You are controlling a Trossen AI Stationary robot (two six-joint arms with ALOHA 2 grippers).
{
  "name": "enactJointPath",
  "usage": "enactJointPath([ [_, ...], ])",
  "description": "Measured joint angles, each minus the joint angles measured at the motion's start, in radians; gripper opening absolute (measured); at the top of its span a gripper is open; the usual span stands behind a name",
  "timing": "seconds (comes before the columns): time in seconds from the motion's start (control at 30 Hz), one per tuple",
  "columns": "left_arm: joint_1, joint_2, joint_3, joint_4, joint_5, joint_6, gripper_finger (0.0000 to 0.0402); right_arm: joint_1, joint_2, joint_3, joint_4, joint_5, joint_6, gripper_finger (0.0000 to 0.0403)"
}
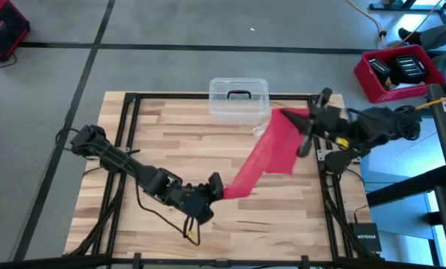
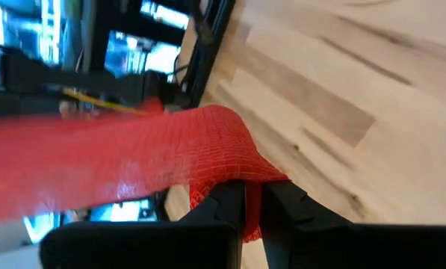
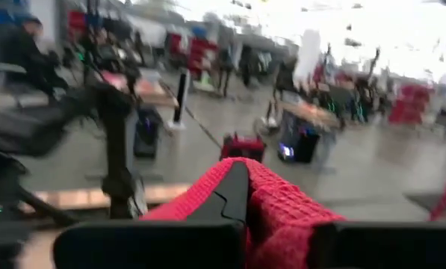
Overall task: Roll bandage
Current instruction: Roll the red bandage
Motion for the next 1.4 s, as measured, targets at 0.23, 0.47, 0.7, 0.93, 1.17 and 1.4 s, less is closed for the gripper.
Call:
enactJointPath([
  [0.23,-0.011,0.002,0.011,0.186,0.068,0.195,0.0017,-0.29,-0.002,-0.043,-0.199,-0.239,0.143,0.001],
  [0.47,-0.037,0.001,0.128,0.185,0.076,0.268,0.0017,-0.487,0.014,-0.204,-0.137,-0.598,0.164,0.001],
  [0.7,-0.042,0.001,0.279,0.182,0.08,0.35,0.0017,-0.533,0.109,-0.365,0.057,-0.935,0.184,0.001],
  [0.93,-0.038,-0.004,0.436,0.179,0.03,0.468,0.0017,-0.53,0.23,-0.463,0.278,-1.183,0.259,0.001],
  [1.17,0.022,-0.014,0.493,0.186,-0.082,0.566,0.0017,-0.476,0.296,-0.475,0.424,-1.274,0.323,0.001],
  [1.4,0.076,-0.016,0.494,0.133,-0.165,0.556,0.0017,-0.46,0.267,-0.476,0.426,-1.253,0.368,0.0046],
])
